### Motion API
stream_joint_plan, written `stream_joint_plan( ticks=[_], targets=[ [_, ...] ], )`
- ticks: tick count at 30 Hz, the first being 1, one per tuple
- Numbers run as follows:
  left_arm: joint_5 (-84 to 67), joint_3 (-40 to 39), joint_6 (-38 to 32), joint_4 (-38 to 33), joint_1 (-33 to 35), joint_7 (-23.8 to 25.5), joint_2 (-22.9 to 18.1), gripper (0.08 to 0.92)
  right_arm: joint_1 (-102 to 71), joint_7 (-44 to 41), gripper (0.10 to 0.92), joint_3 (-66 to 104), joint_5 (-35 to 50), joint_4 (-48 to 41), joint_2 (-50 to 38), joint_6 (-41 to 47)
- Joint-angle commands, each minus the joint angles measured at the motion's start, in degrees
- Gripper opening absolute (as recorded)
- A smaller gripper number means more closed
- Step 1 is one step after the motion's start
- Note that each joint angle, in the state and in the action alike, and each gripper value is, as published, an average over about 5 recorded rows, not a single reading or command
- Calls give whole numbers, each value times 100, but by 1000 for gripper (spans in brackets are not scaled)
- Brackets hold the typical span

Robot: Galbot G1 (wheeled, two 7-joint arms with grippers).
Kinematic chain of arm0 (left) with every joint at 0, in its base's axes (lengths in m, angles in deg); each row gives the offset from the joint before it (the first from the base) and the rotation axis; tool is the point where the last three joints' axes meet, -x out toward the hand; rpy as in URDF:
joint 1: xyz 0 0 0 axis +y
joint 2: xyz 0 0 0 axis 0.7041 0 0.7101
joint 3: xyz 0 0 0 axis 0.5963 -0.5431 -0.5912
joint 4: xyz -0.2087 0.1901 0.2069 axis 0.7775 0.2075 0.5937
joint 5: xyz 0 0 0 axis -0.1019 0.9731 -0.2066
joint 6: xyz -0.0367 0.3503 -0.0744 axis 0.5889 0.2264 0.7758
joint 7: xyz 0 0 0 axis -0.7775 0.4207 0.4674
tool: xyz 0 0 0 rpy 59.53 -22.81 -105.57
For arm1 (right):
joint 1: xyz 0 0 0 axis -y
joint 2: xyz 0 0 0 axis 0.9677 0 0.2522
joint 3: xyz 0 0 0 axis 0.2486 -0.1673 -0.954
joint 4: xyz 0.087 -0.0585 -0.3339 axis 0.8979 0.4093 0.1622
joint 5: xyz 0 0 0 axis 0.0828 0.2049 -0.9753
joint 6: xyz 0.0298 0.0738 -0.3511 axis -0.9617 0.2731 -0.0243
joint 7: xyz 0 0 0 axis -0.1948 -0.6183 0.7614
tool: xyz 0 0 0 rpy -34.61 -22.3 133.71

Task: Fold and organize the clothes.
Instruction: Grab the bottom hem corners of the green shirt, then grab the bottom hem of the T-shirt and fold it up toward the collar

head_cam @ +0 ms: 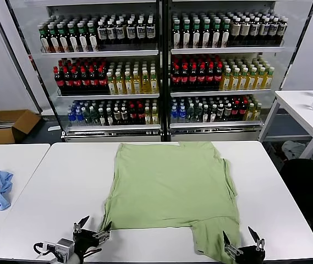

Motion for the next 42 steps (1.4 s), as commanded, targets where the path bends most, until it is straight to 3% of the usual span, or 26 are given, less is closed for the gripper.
stream_joint_plan(
  ticks=[1,7,26,29,34,42],
  targets=[
    [-57,-13,171,-35,66,-73,-3,820,-74,51,815,-154,23,-105,16,86],
    [17,-29,108,-12,55,-76,-27,697,-50,67,672,-319,175,-108,17,227],
    [784,-452,-173,216,66,-77,-229,145,-24,-136,133,-306,136,-18,3,-134],
    [869,-414,-272,162,2,-42,-246,92,-91,-273,108,-148,138,184,-32,-164],
    [772,-224,-361,-21,-34,12,-159,83,-414,-427,108,333,623,857,-133,-10],
    [721,179,-240,-895,854,-98,274,83,-1028,-613,108,629,661,1465,-220,128]
  ],
)
